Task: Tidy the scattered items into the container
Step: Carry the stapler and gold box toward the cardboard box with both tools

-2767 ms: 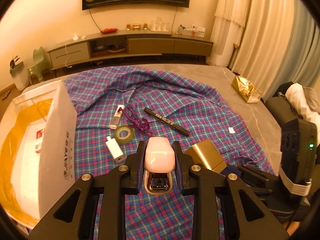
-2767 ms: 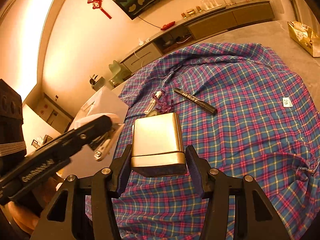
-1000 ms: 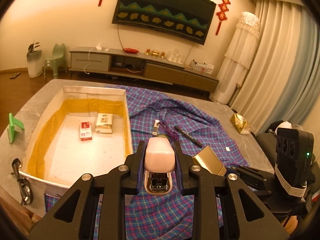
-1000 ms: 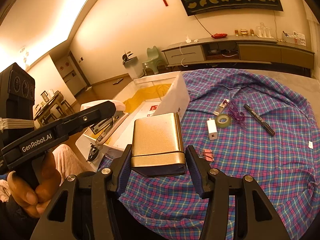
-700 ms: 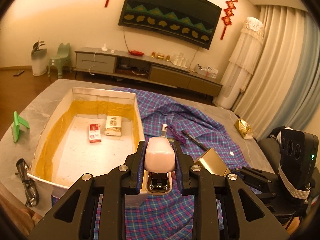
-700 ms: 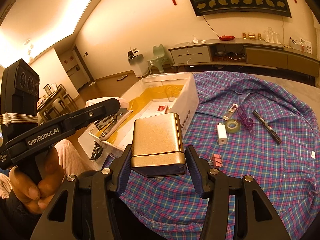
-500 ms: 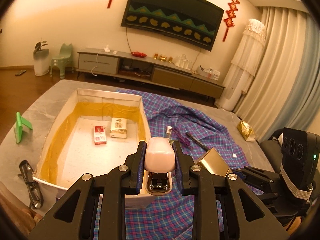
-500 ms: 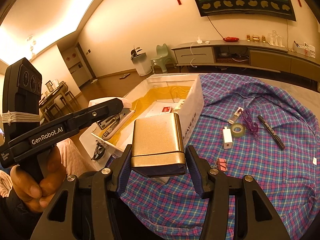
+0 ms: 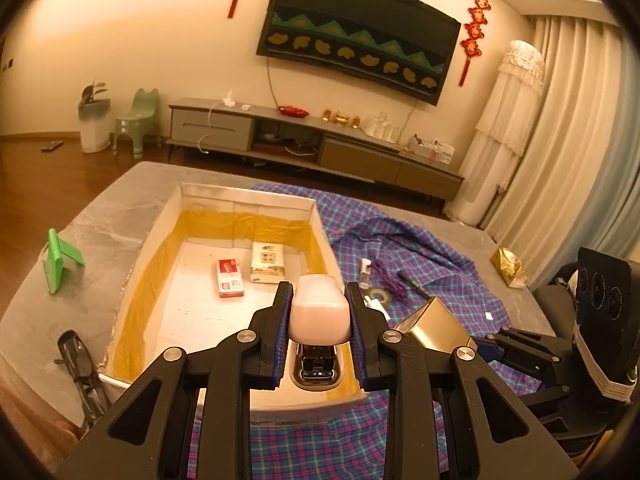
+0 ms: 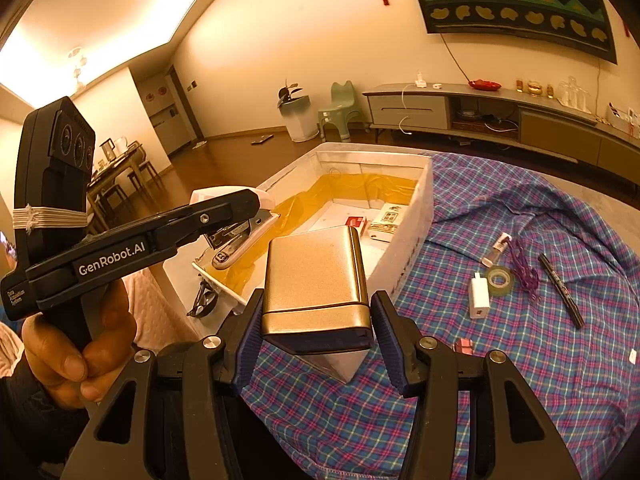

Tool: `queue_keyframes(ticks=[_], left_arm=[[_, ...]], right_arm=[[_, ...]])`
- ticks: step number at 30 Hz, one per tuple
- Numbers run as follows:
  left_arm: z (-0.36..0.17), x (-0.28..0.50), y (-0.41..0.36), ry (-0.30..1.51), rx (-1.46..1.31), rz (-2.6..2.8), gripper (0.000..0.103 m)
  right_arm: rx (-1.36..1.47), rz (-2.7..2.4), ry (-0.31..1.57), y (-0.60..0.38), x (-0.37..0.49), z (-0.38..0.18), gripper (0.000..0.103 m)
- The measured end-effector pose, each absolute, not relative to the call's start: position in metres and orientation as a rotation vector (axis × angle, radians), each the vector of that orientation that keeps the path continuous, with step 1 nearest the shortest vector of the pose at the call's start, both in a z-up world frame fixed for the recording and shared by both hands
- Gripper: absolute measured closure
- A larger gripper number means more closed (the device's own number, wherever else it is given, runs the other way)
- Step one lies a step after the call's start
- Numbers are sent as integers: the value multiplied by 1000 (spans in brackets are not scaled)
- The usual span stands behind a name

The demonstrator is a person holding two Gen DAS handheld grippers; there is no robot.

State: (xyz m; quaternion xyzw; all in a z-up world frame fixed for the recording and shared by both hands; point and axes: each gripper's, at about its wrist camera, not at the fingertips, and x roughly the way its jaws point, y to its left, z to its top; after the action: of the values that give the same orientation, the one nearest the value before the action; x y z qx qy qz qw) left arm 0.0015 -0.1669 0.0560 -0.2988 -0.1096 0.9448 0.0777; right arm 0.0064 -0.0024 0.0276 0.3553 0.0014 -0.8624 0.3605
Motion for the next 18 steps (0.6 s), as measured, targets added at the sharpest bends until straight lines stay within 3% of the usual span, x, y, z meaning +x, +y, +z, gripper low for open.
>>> queue_keyframes(ticks=[18], left_arm=[[43,-14,-214,-336,-976,2858,76]], right_arm=[[931,-2165,118,-54,-6,27,49]])
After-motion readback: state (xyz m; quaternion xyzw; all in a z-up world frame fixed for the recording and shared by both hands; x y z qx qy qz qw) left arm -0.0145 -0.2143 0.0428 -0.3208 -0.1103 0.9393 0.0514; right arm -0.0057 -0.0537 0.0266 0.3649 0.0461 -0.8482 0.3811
